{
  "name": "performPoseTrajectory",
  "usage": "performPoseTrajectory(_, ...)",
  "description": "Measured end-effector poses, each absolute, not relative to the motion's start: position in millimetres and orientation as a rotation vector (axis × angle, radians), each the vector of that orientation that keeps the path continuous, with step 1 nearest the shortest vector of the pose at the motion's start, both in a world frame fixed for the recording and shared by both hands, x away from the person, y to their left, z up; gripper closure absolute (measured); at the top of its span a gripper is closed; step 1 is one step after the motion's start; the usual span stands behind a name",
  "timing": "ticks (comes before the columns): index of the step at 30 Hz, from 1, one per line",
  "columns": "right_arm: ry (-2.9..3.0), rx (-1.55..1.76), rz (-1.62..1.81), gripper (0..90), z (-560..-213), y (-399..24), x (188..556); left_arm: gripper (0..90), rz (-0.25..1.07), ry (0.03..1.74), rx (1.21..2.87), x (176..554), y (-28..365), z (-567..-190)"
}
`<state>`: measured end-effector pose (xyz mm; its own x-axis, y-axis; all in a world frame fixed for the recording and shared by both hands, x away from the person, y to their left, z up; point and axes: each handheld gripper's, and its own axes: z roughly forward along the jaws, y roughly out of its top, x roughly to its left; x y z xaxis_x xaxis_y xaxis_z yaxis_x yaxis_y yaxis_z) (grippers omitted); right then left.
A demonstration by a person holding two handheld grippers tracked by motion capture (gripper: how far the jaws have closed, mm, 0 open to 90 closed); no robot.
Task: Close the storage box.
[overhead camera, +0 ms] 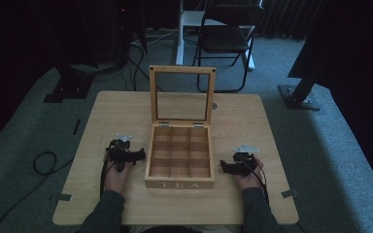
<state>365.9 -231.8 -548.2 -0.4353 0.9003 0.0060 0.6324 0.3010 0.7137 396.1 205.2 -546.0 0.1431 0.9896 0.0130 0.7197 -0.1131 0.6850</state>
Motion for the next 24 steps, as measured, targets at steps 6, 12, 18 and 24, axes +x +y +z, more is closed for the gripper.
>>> performPoseTrajectory(6,2.201,1.345,0.928,15.0,-548.3,-232.4,367.2,1.6,0.665,1.639,1.888,395.0,206.3,-546.0)
performPoseTrajectory(12,2.245,1.336,0.908,28.0,-542.7,-227.6,368.9,1.6,0.688,1.695,1.847,390.3,215.3,-546.1)
performPoseTrajectory(18,2.293,1.347,0.854,39.8,-536.0,-223.2,374.5,1.6,0.686,1.692,1.851,388.9,217.7,-546.0)
performPoseTrajectory(24,2.313,1.324,0.858,36.6,-536.3,-223.9,377.0,1.6,0.680,1.676,1.860,386.6,219.4,-546.1)
